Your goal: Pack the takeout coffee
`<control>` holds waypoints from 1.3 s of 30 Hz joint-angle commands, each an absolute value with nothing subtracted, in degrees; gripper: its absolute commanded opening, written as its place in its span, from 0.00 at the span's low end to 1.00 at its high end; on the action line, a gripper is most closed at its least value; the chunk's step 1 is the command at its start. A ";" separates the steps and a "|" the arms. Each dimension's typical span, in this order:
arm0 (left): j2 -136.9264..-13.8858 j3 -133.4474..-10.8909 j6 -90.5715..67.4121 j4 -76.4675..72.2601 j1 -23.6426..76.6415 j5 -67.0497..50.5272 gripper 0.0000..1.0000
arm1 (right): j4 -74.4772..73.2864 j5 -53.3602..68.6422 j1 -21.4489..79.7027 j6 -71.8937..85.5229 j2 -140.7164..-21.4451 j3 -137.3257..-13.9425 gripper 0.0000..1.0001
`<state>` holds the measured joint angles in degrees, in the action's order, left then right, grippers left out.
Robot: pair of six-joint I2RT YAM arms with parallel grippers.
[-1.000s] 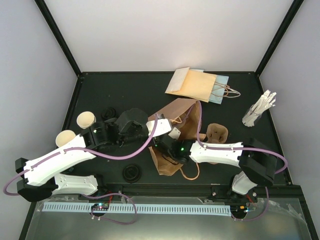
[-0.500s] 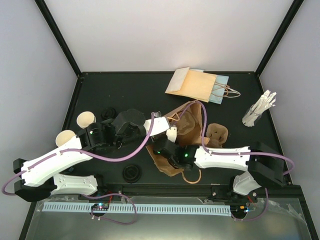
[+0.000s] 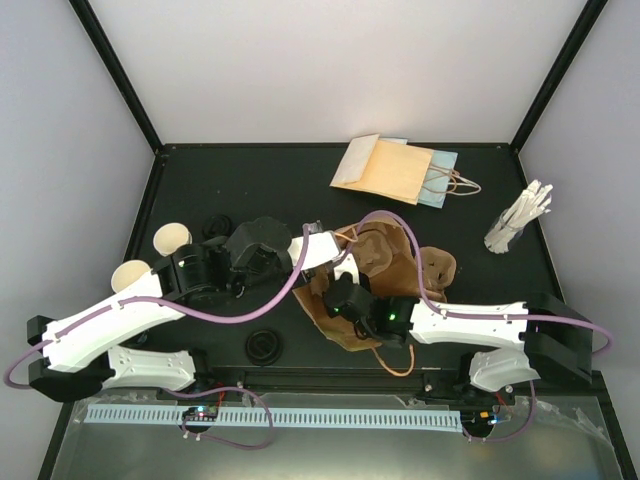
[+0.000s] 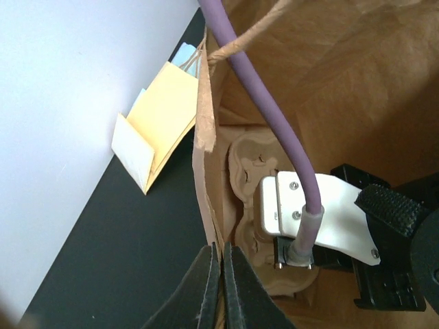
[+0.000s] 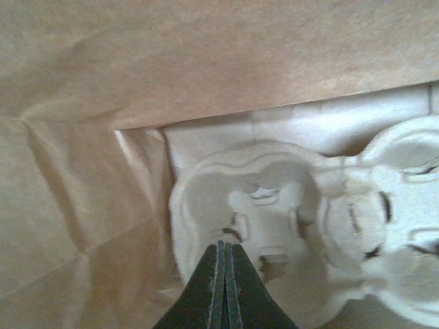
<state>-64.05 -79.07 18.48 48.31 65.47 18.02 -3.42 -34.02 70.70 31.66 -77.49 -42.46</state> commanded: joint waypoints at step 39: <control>-67.65 -86.05 22.04 51.67 78.34 28.86 0.02 | -6.08 -43.15 64.69 9.78 -82.97 -42.51 0.01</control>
